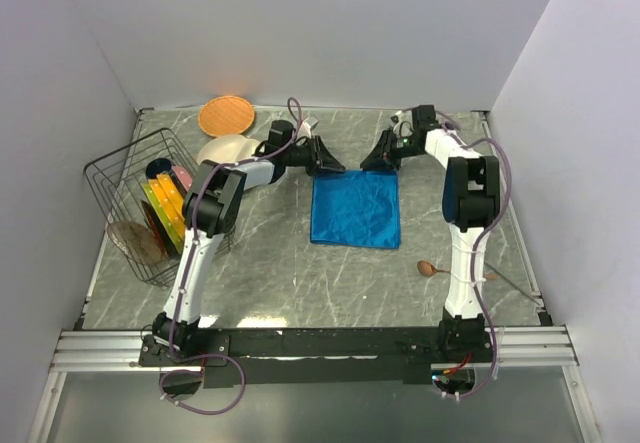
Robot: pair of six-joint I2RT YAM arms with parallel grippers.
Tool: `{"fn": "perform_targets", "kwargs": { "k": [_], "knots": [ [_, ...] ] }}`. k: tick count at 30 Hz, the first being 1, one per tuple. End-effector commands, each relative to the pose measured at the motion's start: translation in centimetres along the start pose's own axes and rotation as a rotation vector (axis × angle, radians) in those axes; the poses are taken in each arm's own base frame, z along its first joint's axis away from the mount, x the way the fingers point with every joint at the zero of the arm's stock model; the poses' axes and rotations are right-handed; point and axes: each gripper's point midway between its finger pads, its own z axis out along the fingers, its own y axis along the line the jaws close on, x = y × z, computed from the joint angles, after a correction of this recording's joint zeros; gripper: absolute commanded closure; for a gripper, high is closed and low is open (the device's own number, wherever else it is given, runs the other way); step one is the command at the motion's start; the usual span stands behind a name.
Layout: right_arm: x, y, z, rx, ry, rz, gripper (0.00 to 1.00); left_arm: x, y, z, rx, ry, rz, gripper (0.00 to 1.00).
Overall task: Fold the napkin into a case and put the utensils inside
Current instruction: Smooth out the square-folded napkin at the center of the board.
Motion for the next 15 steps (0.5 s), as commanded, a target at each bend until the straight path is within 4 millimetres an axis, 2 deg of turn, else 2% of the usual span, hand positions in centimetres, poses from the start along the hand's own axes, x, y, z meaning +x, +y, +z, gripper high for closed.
{"fn": "perform_targets", "kwargs": {
  "k": [1, 4, 9, 10, 13, 15],
  "knots": [
    [-2.2, 0.9, 0.3, -0.06, -0.039, -0.013, 0.73, -0.9, 0.6, 0.6, -0.007, -0.009, 0.04, 0.72],
    [-1.8, -0.7, 1.1, -0.049, -0.019, 0.01, 0.74, -0.8, 1.8, 0.8, -0.022, -0.002, 0.021, 0.71],
    [-1.7, -4.7, 1.6, 0.011, -0.019, 0.078, 0.76, -0.5, 4.2, 0.5, -0.055, -0.001, -0.032, 0.72],
    [-2.0, -6.0, 0.7, 0.027, -0.036, 0.098, 0.77, -0.2, 5.1, 0.4, -0.072, 0.0, -0.049, 0.72],
    [-1.7, -7.8, 0.2, 0.065, -0.042, 0.134, 0.79, 0.2, 6.8, -0.4, -0.101, 0.003, -0.091, 0.73],
    [-1.6, -7.9, 0.1, 0.058, -0.04, 0.146, 0.81, 0.1, 7.5, -0.9, -0.113, -0.005, -0.098, 0.74]
  ]
}}
